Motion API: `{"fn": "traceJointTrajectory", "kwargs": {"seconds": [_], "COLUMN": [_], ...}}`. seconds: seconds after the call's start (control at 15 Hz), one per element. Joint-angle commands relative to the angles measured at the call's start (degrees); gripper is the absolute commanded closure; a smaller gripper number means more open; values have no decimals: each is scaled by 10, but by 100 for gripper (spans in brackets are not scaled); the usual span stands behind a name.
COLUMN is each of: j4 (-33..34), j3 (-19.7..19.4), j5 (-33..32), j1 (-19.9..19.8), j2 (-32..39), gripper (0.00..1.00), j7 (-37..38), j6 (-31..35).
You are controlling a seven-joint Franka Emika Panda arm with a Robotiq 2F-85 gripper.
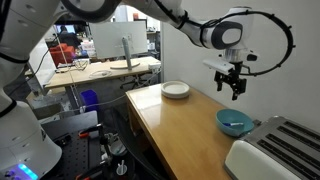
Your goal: Put the marker into the blue bowl.
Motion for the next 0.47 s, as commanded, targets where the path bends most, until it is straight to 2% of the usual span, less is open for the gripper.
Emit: {"fn": "traceJointTrajectory", "kwargs": {"seconds": [0.0, 0.4], "j4": [-143, -308], "j3": [-12, -29], "j5": [-12, -39], "j1": [16, 38], "j2": [-92, -198], "gripper": [0, 0], "j7": [19, 45], "j6": [87, 171]}}
